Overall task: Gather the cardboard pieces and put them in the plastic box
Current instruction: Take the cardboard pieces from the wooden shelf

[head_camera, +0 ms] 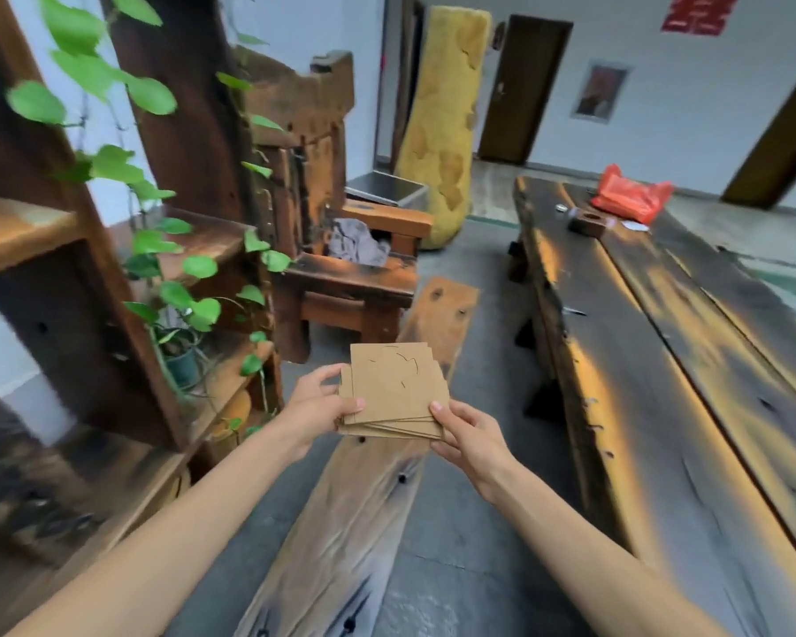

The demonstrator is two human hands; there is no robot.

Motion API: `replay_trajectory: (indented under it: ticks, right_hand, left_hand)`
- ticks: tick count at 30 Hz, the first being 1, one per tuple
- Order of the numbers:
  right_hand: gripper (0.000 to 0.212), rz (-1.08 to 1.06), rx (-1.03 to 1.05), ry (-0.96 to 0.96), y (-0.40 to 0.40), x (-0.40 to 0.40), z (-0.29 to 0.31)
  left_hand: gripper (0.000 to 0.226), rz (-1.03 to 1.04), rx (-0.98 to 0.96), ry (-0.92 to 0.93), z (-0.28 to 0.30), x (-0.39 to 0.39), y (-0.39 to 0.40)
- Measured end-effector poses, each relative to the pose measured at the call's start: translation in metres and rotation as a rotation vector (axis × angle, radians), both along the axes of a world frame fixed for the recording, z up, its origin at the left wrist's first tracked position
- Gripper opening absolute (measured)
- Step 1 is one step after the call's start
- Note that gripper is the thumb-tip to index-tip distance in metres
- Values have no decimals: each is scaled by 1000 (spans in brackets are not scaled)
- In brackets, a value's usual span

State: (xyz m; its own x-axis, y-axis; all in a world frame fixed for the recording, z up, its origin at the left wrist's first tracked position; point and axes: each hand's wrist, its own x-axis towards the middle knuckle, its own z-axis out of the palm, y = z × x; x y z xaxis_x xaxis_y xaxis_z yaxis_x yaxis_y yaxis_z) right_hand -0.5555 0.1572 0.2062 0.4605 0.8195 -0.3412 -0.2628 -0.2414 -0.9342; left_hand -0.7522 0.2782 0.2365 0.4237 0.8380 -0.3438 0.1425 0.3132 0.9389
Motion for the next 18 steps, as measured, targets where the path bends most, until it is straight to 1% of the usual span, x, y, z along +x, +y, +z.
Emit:
replay_trajectory:
  ticks: [7,11,14,15,18]
  right_hand:
    - [28,-118,-51,19,-91,56,-27]
    - [25,-211,-79,26,-162,87,-40]
    - [35,-328,-130,22,-215,106,-52]
    - [36,-363,-144,24,-231,110,-54]
    - [22,-466,-181,9,-286,122,-63]
  left_hand:
    - [64,-157,30,92,-19,71,-69]
    - [67,-272,55,145,-35,117,-118]
    - [67,-359,75,178,-50,152,-159]
    - [67,-384,81,184,-56,162,-171]
    - [64,-487,94,206,-74,195,-214]
